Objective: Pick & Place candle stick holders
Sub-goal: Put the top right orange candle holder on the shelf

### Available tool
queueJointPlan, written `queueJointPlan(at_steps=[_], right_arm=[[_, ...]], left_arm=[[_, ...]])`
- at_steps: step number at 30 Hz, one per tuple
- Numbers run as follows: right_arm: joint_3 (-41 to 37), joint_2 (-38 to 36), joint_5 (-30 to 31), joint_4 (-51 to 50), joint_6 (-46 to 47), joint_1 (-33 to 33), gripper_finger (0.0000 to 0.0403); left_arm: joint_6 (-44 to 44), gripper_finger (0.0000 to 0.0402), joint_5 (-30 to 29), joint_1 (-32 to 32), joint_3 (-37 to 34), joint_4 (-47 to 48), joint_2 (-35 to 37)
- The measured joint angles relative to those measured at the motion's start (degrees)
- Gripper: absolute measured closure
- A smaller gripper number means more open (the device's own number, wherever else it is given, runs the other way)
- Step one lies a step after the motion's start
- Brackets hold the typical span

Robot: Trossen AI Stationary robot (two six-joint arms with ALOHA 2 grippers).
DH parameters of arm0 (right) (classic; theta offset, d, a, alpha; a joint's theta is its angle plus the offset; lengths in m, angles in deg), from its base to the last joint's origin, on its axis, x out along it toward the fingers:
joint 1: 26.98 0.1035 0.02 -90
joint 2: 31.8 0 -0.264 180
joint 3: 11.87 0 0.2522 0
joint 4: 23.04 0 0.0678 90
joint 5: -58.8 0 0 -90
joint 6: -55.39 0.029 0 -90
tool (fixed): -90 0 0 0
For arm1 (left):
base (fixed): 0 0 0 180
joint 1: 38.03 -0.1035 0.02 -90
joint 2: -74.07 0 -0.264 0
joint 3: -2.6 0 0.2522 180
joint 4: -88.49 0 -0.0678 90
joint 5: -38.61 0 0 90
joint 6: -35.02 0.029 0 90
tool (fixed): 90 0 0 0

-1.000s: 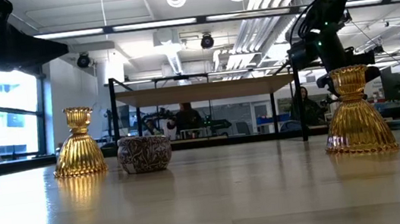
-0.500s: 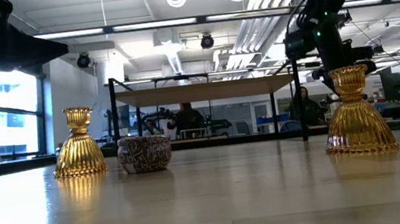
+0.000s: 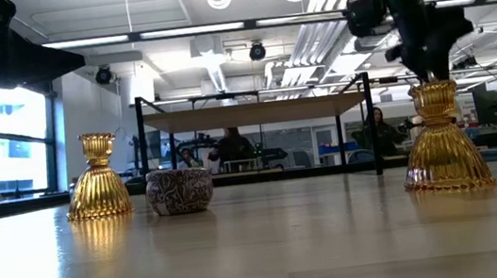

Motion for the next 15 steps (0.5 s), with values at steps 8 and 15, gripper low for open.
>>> queueJointPlan(at_steps=[8,15], right_arm=[[17.77,3.86,1.89,-7.21,-0.85,4.91,0.0248],[29.16,7.81,5.70,-7.40,-3.31,8.20,0.0248]], left_arm=[[0.00,0.0397,0.00,0.02,0.02,0.00,0.00],[-0.01,0.0397,0.00,0.01,0.02,0.01,-0.01]])
